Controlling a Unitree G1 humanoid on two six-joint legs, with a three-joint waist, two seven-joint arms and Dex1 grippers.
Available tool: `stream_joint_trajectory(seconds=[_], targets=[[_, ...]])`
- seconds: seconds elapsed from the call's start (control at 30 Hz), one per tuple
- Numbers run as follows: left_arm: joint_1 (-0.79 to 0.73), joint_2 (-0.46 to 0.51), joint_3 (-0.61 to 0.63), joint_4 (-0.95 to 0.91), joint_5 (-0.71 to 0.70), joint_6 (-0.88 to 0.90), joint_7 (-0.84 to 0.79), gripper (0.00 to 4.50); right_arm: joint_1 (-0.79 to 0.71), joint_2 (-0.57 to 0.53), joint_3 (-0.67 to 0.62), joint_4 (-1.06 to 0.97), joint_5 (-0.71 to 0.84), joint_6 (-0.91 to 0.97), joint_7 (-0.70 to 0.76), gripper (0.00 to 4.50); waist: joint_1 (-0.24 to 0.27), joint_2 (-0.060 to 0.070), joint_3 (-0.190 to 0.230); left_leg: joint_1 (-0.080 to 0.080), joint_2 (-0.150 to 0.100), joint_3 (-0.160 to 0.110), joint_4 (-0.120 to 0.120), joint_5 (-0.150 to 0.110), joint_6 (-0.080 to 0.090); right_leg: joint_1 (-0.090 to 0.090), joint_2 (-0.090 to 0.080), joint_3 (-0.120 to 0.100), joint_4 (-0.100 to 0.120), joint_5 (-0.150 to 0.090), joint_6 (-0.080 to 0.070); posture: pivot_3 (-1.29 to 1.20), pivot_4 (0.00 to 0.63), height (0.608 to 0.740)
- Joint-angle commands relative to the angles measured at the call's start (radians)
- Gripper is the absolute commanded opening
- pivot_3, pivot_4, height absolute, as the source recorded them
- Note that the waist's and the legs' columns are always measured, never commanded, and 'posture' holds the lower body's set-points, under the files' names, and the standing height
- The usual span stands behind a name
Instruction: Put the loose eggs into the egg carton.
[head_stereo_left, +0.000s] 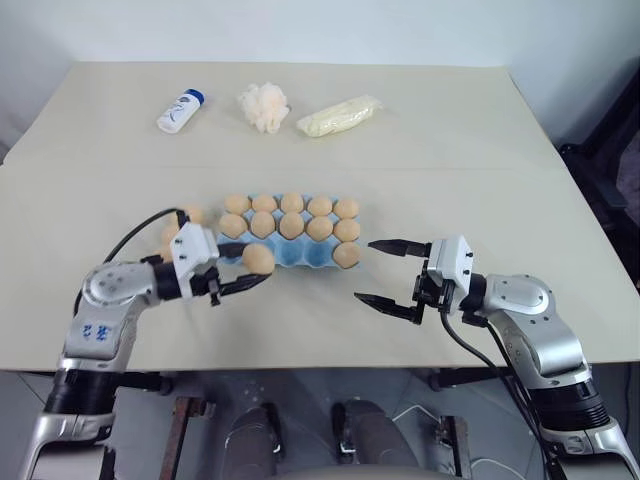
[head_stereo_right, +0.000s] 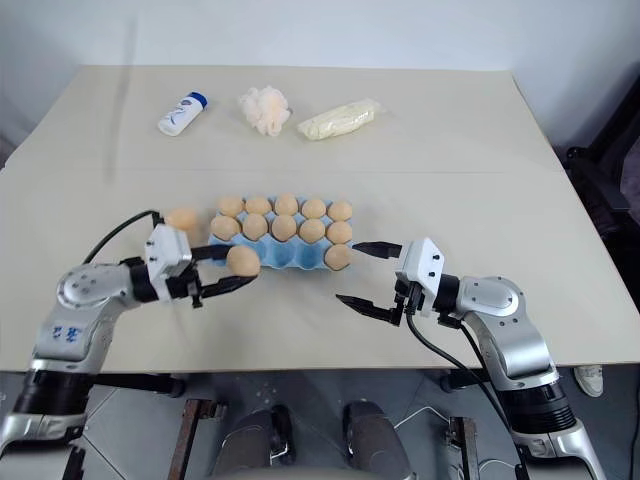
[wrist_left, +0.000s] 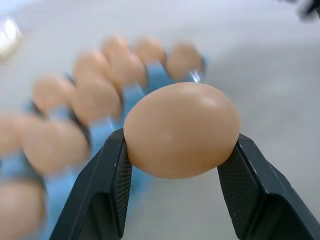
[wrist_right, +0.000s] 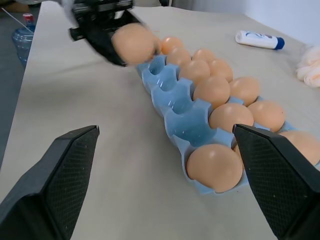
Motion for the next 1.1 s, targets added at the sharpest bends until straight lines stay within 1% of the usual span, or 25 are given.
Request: stream_joint_trajectory(seconds=[0.03,0.17,0.33,0.4,0.43,0.47,0.57,0.67,0.77,0.83,0.87,0.93,1.0,1.1], targets=[[-0.076,-0.066,-0.073,0.085,0.06,-0.005,0.032,2.24,0.013,-0.013,-0.03,-0.056,0.006,-0.003,-0.019,4.5,0.003,0.0,0.0,0.0,-0.001,0.0,0.0,0.0,0.0,0.0,0.0,0.0,0.0,0.0,0.001,0.0,0.15,0.74],[-0.135,-0.148,-0.129,0.158,0.105,-0.042,0.045,2.24,0.041,-0.024,-0.048,-0.09,0.004,0.008,-0.049,4.5,0.002,0.0,0.0,0.0,-0.001,0.0,0.0,0.0,0.001,0.0,-0.001,0.001,0.0,0.001,0.002,0.0,0.15,0.74],[-0.175,-0.186,-0.157,0.226,0.146,-0.061,0.059,2.24,0.071,-0.026,-0.062,-0.124,0.005,0.017,-0.083,4.5,-0.002,0.0,0.0,0.0,0.0,0.0,0.0,0.001,-0.001,-0.001,0.001,0.001,0.0,0.001,0.001,0.0,0.15,0.74],[-0.189,-0.199,-0.152,0.235,0.136,-0.046,0.06,2.89,0.077,-0.026,-0.061,-0.131,0.004,0.019,-0.092,4.5,-0.002,0.0,0.0,0.0,0.0,0.0,0.0,0.001,-0.001,-0.001,0.001,0.001,0.001,0.001,0.001,0.0,0.15,0.74],[-0.195,-0.204,-0.151,0.241,0.143,-0.058,0.066,3.11,0.08,-0.025,-0.06,-0.134,0.004,0.02,-0.096,4.5,-0.001,0.0,0.0,0.0,0.0,0.0,0.0,0.001,-0.001,0.0,0.001,0.001,0.001,0.001,0.001,0.0,0.15,0.74],[-0.199,-0.204,-0.153,0.244,0.151,-0.072,0.069,3.44,0.082,-0.024,-0.059,-0.136,0.003,0.019,-0.099,4.5,-0.001,0.0,0.0,0.0,0.0,0.0,0.0,0.001,-0.001,0.0,0.001,0.001,0.001,0.001,0.001,0.0,0.15,0.74],[-0.187,-0.178,-0.14,0.227,0.162,-0.103,0.06,4.4,0.083,-0.021,-0.054,-0.135,0.006,0.018,-0.102,4.5,-0.001,0.0,0.0,0.0,-0.001,0.0,0.0,0.002,0.0,0.0,0.001,0.001,0.001,0.001,0.002,0.0,0.15,0.74],[-0.138,-0.116,-0.087,0.166,0.121,-0.116,0.019,4.4,0.074,-0.019,-0.045,-0.123,0.011,0.017,-0.093,4.5,-0.007,0.0,0.0,0.0,0.0,0.0,0.0,0.002,-0.001,0.0,0.001,0.001,0.001,0.001,0.001,0.0,0.15,0.74],[-0.092,-0.075,-0.05,0.118,0.078,-0.129,-0.018,4.4,0.064,-0.018,-0.039,-0.111,0.012,0.014,-0.082,4.5,-0.006,0.0,0.0,0.0,0.001,0.0,-0.001,0.001,-0.002,-0.001,0.001,0.001,0.001,0.0,0.001,0.0,0.15,0.74],[-0.007,-0.007,0.028,0.085,0.034,-0.196,-0.082,4.4,0.04,-0.011,-0.024,-0.09,0.018,0.009,-0.06,4.5,-0.008,0.0,0.0,0.0,0.001,0.0,-0.001,0.001,-0.002,-0.001,0.001,0.001,0.001,0.0,0.0,0.0,0.15,0.74],[0.06,0.04,0.093,0.065,0.017,-0.211,-0.093,4.46,0.022,-0.002,-0.012,-0.075,0.022,0.005,-0.044,4.5,-0.011,0.0,0.0,0.0,0.001,0.0,-0.001,0.001,-0.001,-0.001,0.001,0.001,0.001,0.0,0.001,0.0,0.15,0.74],[0.145,0.088,0.185,0.045,-0.01,-0.218,-0.075,4.46,-0.003,0.01,0.003,-0.055,0.025,-0.001,-0.025,4.5,-0.022,0.0,0.0,0.001,0.002,0.001,-0.002,0.001,-0.002,-0.001,0.001,0.001,0.001,0.0,0.0,0.0,0.15,0.74],[0.229,0.1,0.288,0.028,-0.056,-0.185,-0.027,4.46,-0.025,0.023,0.014,-0.039,0.027,-0.003,-0.01,4.5,-0.02,0.0,0.0,0.001,0.002,0.0,-0.002,0.001,-0.002,-0.002,0.001,0.0,0.001,-0.001,-0.001,0.0,0.15,0.74],[0.353,0.086,0.448,-0.002,-0.112,-0.126,0.07,4.46,-0.053,0.044,0.026,-0.016,0.03,-0.013,0.016,4.5,-0.01,0.0,0.0,0.0,0.002,-0.001,-0.002,0.0,-0.001,-0.001,0.0,0.0,0.001,-0.001,-0.002,0.0,0.15,0.74]])
